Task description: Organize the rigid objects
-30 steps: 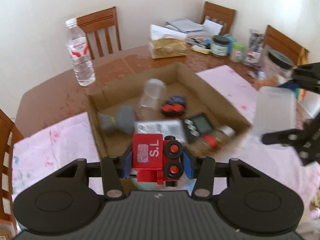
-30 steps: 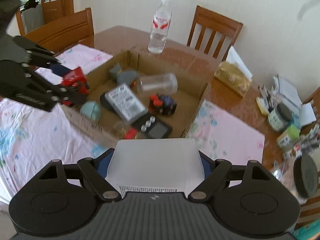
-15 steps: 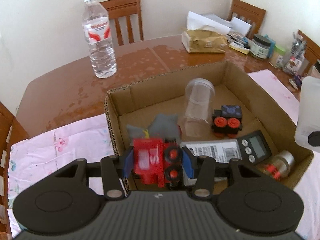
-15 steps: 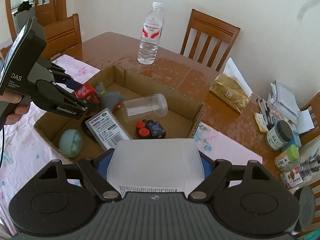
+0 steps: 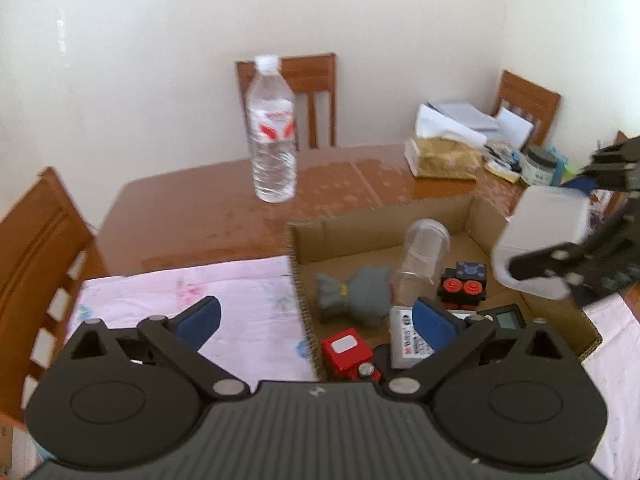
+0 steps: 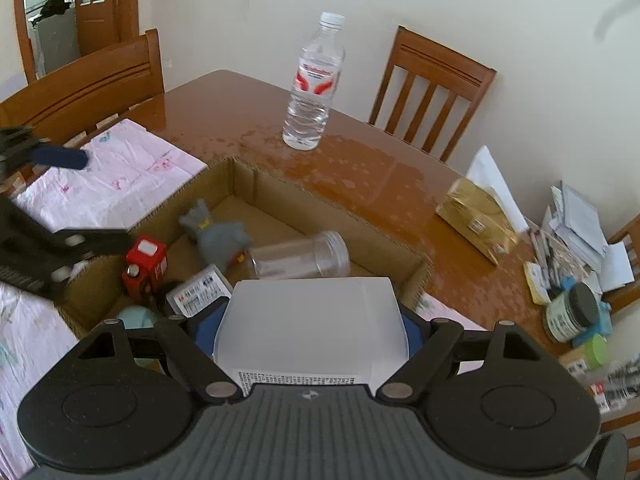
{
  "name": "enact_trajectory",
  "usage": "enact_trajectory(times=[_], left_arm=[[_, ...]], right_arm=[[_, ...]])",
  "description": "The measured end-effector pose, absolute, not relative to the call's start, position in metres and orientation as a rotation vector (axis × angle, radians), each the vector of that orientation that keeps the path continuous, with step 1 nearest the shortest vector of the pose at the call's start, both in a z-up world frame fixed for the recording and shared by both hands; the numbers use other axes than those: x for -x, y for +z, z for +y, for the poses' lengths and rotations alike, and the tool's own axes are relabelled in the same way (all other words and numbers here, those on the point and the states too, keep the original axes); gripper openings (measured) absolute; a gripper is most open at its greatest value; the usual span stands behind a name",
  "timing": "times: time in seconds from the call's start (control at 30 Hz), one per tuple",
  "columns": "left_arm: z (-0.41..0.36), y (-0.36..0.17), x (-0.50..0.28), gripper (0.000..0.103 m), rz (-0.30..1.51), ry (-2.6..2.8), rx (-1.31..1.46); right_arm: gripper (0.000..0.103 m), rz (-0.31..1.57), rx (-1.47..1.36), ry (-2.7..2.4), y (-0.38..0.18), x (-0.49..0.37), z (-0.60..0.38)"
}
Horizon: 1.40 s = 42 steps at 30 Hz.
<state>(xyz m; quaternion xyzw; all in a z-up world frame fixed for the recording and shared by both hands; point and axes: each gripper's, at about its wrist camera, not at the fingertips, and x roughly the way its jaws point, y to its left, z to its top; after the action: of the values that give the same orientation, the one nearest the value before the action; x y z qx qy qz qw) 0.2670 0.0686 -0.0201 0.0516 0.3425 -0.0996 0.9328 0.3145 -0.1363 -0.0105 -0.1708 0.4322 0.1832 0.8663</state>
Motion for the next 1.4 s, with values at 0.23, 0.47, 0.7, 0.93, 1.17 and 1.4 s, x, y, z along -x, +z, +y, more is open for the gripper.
enact_trajectory(times=[0.23,0.47,0.7,0.93,1.17,1.4], left_arm=[[0.093,-0.016,-0.237,0.102,0.681,-0.110,-0.062],[0.116,-0.019,-0.213,0.102,0.678,-0.052,-0.036],[0.131,-0.022,-0.201,0.102,0.673,-0.014,-0.047],[0.130,-0.024,-0.199,0.102,0.683,-0.016,-0.056],[0.114,-0.018,-0.201,0.102,0.684,-0.030,-0.074],[0.086,-0.002,-0.206,0.102,0.763,-0.023,-0.063]], right_arm=[[0.087,0.920,0.320,0.421,-0.013,-0.349,-0.096],[0.087,0.978,0.256,0.412,-0.029,-0.390,-0.056],[0.100,0.998,0.212,0.361,-0.046,-0.413,-0.040],[0.103,0.977,0.207,0.349,-0.033,-0.395,-0.051],[0.103,0.973,0.196,0.295,-0.012,-0.360,-0.078],[0.103,0.985,0.200,0.159,-0.003,-0.297,-0.110]])
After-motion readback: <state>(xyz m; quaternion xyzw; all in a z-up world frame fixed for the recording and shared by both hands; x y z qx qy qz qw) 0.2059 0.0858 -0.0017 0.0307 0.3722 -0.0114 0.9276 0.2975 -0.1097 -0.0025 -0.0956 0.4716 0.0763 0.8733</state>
